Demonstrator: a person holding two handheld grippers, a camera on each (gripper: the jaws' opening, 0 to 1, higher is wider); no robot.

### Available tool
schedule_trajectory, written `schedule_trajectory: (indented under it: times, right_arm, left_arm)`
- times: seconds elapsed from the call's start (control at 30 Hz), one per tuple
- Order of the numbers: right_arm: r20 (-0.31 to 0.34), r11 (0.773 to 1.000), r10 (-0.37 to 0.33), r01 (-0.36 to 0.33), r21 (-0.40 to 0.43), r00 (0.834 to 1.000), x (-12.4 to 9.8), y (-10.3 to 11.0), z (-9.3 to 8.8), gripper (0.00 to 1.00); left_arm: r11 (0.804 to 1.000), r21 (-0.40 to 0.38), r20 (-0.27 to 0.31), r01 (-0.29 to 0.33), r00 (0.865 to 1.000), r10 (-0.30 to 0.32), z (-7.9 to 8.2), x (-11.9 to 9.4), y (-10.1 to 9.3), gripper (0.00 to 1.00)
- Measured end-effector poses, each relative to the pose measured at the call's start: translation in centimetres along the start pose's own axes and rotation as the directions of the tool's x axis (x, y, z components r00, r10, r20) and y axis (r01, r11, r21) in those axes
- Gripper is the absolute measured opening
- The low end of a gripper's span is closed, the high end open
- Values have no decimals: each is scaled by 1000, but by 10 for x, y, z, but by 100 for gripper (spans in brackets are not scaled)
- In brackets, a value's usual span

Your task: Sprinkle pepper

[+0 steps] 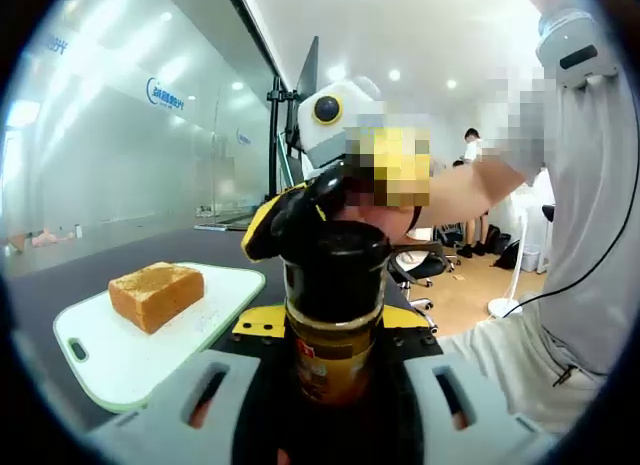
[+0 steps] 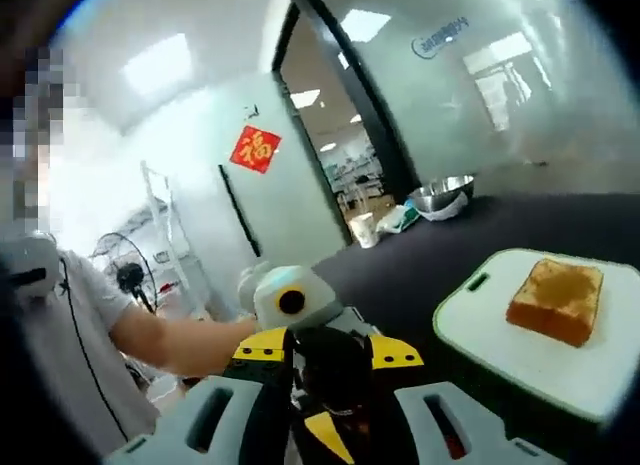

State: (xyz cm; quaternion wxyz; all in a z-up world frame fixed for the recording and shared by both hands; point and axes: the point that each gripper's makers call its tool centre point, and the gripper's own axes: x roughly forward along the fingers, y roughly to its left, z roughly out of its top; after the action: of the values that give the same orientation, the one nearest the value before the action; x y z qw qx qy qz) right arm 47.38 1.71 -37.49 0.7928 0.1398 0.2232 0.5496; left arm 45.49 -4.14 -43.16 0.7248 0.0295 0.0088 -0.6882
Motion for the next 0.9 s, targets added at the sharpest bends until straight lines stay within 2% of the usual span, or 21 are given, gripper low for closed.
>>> schedule_trajectory:
  times: [0.1, 0.13, 0.17, 0.23, 0.3, 0.4, 0.43, 0.47, 0.5, 0.53, 0.57, 0.7, 0.77, 0.83, 0.9]
  right_arm:
    - [-6, 997, 9, -9, 77, 1000, 0, -1, -1, 23]
    - [-3, 985, 3, -2, 172, 1000, 0, -3, 1, 23]
    - [-11, 974, 15, -12, 226, 1000, 1, -2, 1, 23]
    - [-22, 963, 8, -2, 270, 1000, 0, -5, 1, 23]
    - [-18, 937, 27, -19, 350, 999, 1, -5, 2, 23]
    - [29, 857, 45, -53, 513, 999, 1, -14, 7, 21]
    - [9, 842, -33, 23, 538, 999, -2, -32, 3, 13]
    - [-22, 856, -82, 82, 511, 996, -2, -46, -4, 2]
    - [-9, 850, -33, 33, 526, 999, 0, -39, -2, 2]
    - [47, 867, 25, -45, 496, 999, 0, -32, 6, 3]
    - [23, 860, 0, -12, 510, 1000, -1, -34, 1, 3]
    - [74, 877, -12, -26, 480, 997, -1, -34, 7, 3]
    - [99, 881, -12, -37, 471, 995, -2, -33, 10, 6]
    - [112, 887, 23, -72, 457, 993, -2, -26, 13, 13]
    - [119, 889, 23, -75, 451, 993, -4, -25, 14, 20]
  left_arm:
    - [1000, 1, -1, 0, 1000, 0, 0, 0, -1, 21]
    - [1000, 2, -1, 0, 1000, 0, 0, 0, -1, 21]
    - [1000, 3, -1, 1, 1000, -1, 0, 0, -1, 21]
    - [1000, 7, -3, 1, 1000, -1, 0, 1, -2, 21]
    - [1000, 9, -2, 1, 1000, -1, 0, 1, -2, 21]
    - [1000, 14, -5, 3, 1000, -3, 0, 1, -3, 21]
    - [999, 47, 3, 24, 1000, -24, 2, 2, -8, 21]
    - [999, 31, -7, 8, 1000, -8, 0, 3, -8, 21]
    - [1000, 27, -6, 1, 1000, -1, 0, 4, -5, 21]
    - [1000, 26, -7, 1, 1000, -1, 0, 3, -5, 21]
    - [1000, 27, -6, 2, 1000, -2, 0, 2, -6, 21]
    - [1000, 21, -5, 0, 1000, 0, 1, 2, -5, 21]
    - [1000, 19, -5, 0, 1000, 0, 0, 2, -6, 21]
    - [1000, 17, -6, -2, 1000, 2, 0, 2, -5, 21]
    - [1000, 11, -7, -11, 1000, 11, 0, 2, -4, 21]
